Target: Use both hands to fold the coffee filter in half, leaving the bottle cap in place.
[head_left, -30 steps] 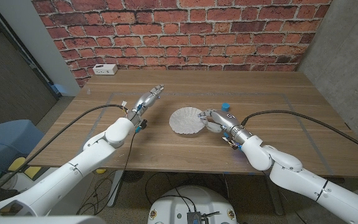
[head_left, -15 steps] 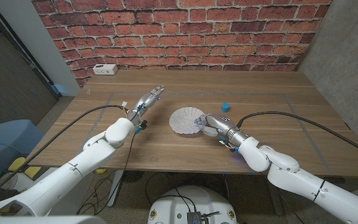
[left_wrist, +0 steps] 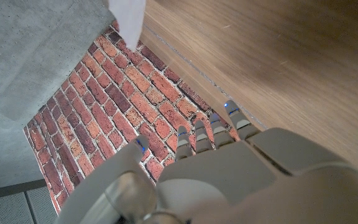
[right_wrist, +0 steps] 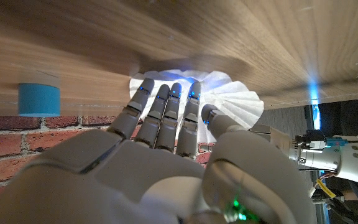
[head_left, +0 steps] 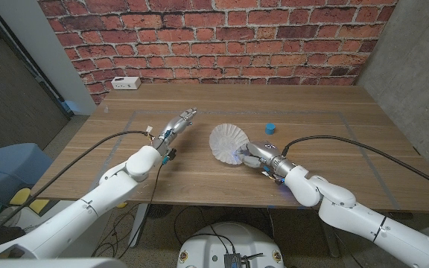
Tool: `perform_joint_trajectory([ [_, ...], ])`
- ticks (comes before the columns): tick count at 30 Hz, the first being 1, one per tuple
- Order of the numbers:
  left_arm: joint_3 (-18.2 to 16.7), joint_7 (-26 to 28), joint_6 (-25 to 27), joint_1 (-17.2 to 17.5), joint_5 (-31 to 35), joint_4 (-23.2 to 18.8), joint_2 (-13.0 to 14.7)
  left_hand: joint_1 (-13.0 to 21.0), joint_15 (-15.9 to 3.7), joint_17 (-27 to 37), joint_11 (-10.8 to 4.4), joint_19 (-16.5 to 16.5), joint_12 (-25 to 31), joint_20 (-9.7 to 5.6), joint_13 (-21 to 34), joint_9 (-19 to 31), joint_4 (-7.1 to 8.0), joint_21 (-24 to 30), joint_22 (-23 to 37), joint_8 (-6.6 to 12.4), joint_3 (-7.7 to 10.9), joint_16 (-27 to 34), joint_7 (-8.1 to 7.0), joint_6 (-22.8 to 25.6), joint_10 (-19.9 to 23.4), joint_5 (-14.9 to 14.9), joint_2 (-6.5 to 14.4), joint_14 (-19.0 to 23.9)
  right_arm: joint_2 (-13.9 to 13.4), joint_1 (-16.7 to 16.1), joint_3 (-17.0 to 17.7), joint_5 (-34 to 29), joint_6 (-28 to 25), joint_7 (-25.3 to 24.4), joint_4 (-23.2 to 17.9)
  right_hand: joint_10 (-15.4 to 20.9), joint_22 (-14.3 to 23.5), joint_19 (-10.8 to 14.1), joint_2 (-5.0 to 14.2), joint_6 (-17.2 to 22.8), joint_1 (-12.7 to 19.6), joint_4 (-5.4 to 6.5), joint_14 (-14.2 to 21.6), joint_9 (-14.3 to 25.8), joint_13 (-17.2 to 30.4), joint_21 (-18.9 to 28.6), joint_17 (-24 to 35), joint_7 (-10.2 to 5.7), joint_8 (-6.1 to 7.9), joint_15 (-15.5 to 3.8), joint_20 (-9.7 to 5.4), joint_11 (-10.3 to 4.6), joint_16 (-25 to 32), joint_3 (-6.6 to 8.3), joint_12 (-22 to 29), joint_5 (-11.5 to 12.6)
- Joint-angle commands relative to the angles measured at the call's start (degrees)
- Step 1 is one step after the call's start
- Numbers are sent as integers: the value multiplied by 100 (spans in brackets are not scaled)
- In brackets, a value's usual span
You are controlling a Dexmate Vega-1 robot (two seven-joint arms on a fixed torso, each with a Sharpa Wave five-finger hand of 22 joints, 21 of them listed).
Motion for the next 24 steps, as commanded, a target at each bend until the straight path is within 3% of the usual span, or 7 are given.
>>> perform_joint_trajectory([
  [1,189,-270,-183,29,-183,248,-142,57,1,5,5,47,-25,-4,17,17,-57,-10,15,-6,-3,-7,-29,18,70,-53,44,80,16,33,-104,22,-187,123,117,66,35,48,-40,62,20,10,82,15,19,29,4,8,18,20,-5,17,50,-36,33,-9],
  [6,386,-481,-444,-83,-133,433,-274,111,-55,-9,20,102,-23,-96,16,13,-150,-22,9,2,-11,-22,-4,62,140,-96,-38,113,-3,74,-139,14,-270,214,101,75,34,50,-46,78,20,7,79,14,19,24,2,8,7,24,-5,9,43,-42,25,-8],
  [9,487,-561,-785,-129,-86,633,-407,283,-200,-22,-245,214,22,-182,12,13,-276,-42,7,69,126,-18,6,328,411,-151,110,273,1,102,-157,47,-285,257,122,73,34,52,-49,83,24,1,75,13,19,21,-3,1,0,20,-3,8,36,-41,18,-6],
  [11,528,-578,-1060,-139,-75,801,-519,425,-396,-17,-391,465,97,-307,2,15,-318,-32,8,184,305,35,51,963,909,-248,252,667,12,120,-171,58,-292,261,149,63,34,51,-50,80,23,1,74,13,19,18,-3,4,-10,24,-1,22,33,-45,8,-6],
  [14,585,-696,-1239,-173,-126,971,-616,512,-420,-26,-345,825,137,-419,-3,18,-314,29,3,192,455,51,152,1356,1334,-328,260,1029,11,148,-185,82,-272,270,178,66,34,51,-48,81,20,3,68,13,19,15,-1,6,-18,18,0,32,30,-51,4,-5],
  [16,614,-776,-1201,-193,-169,1007,-634,525,-413,-26,-310,972,105,-457,-5,19,-306,57,0,164,489,59,193,1411,1364,-353,247,1168,10,167,-191,101,-256,276,196,56,34,52,-51,81,24,-3,65,13,19,12,-3,3,-26,9,0,15,26,-52,-6,-4],
  [24,756,-1090,-1360,-284,-372,1273,-852,440,-361,-13,-251,1000,-49,-552,-2,19,-233,-13,-13,-32,440,-37,114,1066,1212,-424,114,1104,51,298,-239,152,-185,317,332,52,34,50,-44,89,24,-4,57,12,19,1,0,13,-51,5,1,12,19,-65,-27,-3],
])
